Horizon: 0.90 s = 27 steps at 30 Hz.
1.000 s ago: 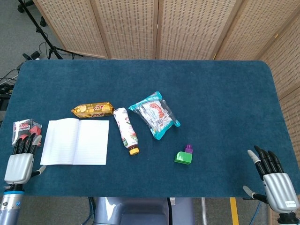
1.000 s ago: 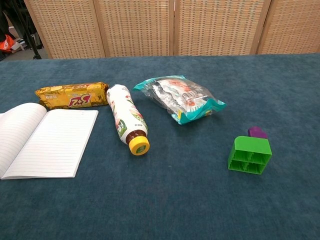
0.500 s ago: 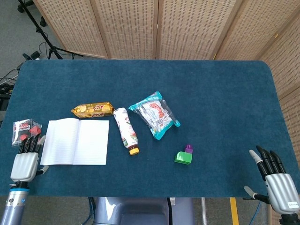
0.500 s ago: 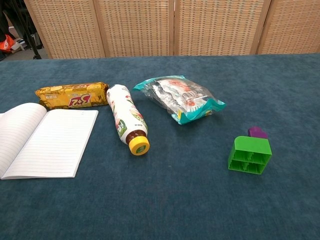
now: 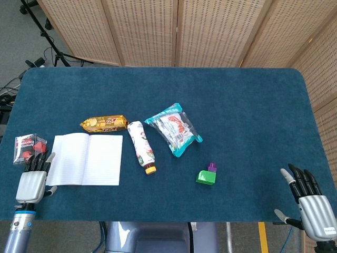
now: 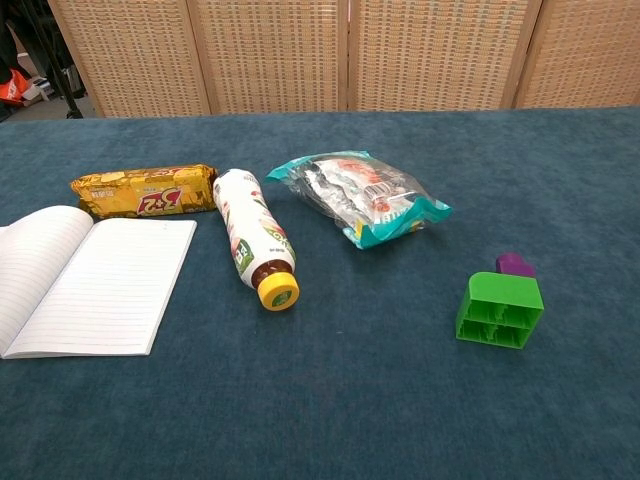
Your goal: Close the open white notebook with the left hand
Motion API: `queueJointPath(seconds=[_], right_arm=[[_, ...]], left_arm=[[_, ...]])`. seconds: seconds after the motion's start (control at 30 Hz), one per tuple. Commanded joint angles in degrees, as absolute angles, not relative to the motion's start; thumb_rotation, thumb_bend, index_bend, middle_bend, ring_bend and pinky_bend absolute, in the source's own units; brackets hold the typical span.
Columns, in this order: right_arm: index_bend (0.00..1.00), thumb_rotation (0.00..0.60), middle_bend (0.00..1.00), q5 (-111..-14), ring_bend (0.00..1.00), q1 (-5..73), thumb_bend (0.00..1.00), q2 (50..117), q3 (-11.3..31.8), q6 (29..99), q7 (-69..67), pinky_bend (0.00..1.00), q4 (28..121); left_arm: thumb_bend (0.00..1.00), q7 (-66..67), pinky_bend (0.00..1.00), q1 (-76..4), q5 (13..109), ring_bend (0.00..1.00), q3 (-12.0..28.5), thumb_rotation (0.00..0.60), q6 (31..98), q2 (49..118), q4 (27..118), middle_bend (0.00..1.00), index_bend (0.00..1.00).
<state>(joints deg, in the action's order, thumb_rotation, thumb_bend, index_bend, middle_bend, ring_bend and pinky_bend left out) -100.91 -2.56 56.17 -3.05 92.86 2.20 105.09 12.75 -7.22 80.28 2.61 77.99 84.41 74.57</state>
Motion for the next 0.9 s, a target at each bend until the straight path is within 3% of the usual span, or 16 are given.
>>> queueJointPath(seconds=[0.03, 0.9], right_arm=[[0.00, 0.600, 0.00, -101.2, 0.00, -2.7, 0.04, 56.1, -3.1, 93.2, 2.2, 0.00, 105.1], [0.00, 0.600, 0.00, -101.6, 0.00, -2.7, 0.04, 56.2, -3.2, 93.0, 2.1, 0.00, 105.1]], left_arm=[[0.14, 12.6, 0.00, -7.3, 80.3, 0.00, 2.4, 0.600, 77.7, 84.5, 74.5, 0.00, 0.00], [0.15, 13.7, 0.00, -8.5, 79.3, 0.00, 2.5, 0.600, 76.1, 86.2, 72.4, 0.00, 0.00]])
